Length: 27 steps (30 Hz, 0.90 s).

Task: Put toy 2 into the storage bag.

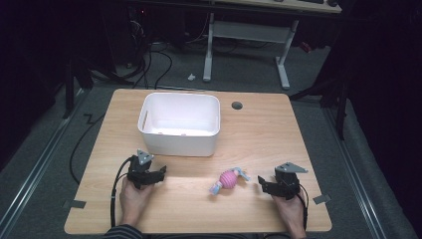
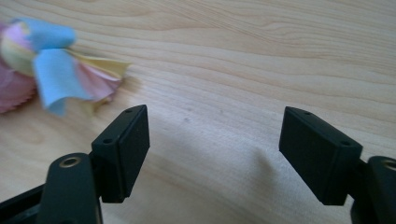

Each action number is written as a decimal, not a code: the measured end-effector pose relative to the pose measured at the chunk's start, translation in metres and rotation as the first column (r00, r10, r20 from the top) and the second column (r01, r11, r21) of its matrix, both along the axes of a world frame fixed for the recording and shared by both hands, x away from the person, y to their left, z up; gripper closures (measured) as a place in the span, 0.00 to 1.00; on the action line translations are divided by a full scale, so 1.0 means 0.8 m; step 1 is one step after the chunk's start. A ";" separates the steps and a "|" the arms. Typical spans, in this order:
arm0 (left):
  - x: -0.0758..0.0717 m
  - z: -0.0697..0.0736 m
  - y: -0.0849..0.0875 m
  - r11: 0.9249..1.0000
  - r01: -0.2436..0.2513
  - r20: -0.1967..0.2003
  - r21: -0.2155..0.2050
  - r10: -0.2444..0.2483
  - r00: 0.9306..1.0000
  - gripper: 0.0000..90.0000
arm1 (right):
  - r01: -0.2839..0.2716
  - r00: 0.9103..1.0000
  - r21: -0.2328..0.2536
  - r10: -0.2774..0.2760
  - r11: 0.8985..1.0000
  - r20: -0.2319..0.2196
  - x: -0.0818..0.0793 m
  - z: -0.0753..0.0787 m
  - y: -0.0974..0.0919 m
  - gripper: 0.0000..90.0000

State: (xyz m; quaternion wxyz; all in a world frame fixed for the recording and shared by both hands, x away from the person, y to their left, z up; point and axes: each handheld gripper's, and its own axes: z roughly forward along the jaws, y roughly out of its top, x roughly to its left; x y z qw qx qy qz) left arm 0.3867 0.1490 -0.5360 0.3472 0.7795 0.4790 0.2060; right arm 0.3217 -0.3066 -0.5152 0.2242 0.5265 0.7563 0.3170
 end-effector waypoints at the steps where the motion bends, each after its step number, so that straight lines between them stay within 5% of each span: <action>1: 0.000 0.000 0.000 1.000 0.000 0.000 0.000 0.000 1.000 0.28 | -0.010 1.000 0.005 0.010 1.000 -0.002 -0.003 0.002 0.001 0.29; 8: 0.000 0.000 0.000 1.000 0.000 0.000 0.000 0.000 1.000 0.28 | -0.080 0.997 0.023 0.080 0.997 0.006 -0.021 0.011 0.009 0.34; 19: 0.000 0.000 0.000 1.000 -0.001 0.000 -0.003 0.001 1.000 0.28 | -0.204 0.978 0.018 0.203 0.979 0.040 -0.028 0.029 0.044 0.36; 27: 0.000 0.000 0.000 1.000 -0.002 0.000 -0.004 0.002 1.000 0.28 | -0.307 0.951 0.031 0.305 0.951 0.053 -0.017 0.042 0.086 0.39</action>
